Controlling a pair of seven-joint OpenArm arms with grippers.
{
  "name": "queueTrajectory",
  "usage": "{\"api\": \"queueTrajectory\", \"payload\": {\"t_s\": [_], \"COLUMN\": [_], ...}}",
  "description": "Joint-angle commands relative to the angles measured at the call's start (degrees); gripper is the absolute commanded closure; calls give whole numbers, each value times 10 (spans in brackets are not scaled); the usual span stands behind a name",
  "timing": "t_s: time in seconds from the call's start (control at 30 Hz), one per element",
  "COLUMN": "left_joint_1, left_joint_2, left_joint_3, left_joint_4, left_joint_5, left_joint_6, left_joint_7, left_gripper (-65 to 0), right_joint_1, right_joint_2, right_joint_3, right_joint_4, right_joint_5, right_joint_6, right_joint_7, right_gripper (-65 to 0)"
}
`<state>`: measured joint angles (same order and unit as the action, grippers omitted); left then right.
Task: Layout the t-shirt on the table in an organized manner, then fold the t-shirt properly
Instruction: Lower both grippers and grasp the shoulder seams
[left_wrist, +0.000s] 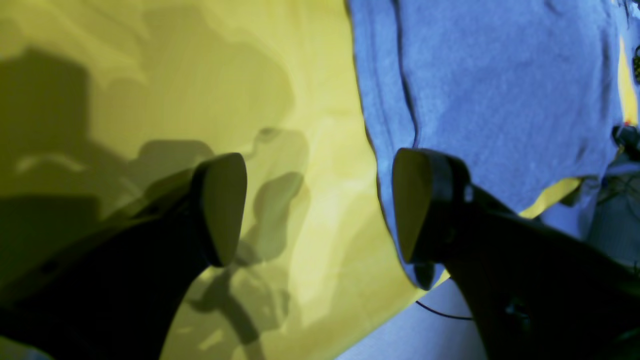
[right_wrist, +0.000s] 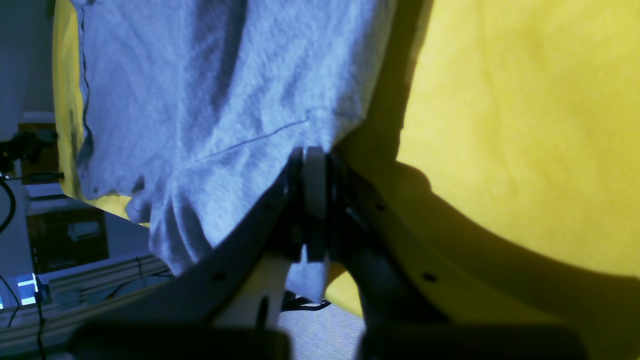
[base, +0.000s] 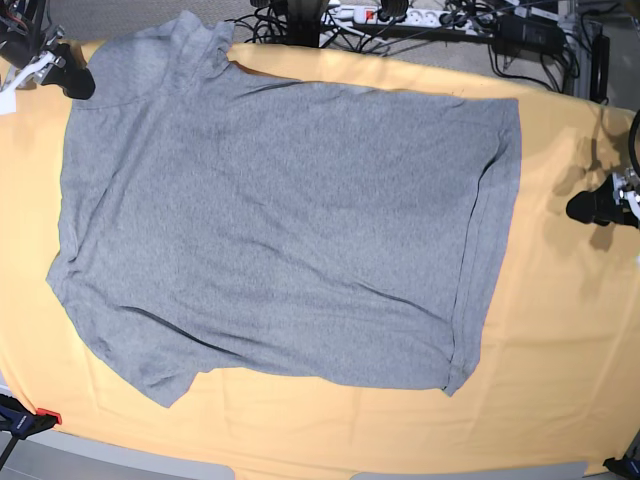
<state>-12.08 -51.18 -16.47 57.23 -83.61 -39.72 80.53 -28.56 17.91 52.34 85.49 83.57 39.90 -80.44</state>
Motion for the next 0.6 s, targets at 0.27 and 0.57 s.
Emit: {"api": "queueTrajectory", "payload": {"t_s": [0.27, 0.57], "left_joint_1": [-9, -9], "left_joint_2": [-18, -11], "left_joint_3": [-4, -4], "left_joint_4": [40, 41], "left_joint_5": [-14, -14], "left_joint_6": [-3, -3], "left_joint_7": [-10, -9], "left_gripper": [-470, -470], "right_joint_1": [-3, -3], "right_joint_2": [10, -6], "right_joint_3": [4, -1], "right_joint_4": [6, 6], "right_joint_5": [14, 14], "right_joint_6": [1, 1], "right_joint_7": [4, 4], "right_gripper": [-369, -336]}}
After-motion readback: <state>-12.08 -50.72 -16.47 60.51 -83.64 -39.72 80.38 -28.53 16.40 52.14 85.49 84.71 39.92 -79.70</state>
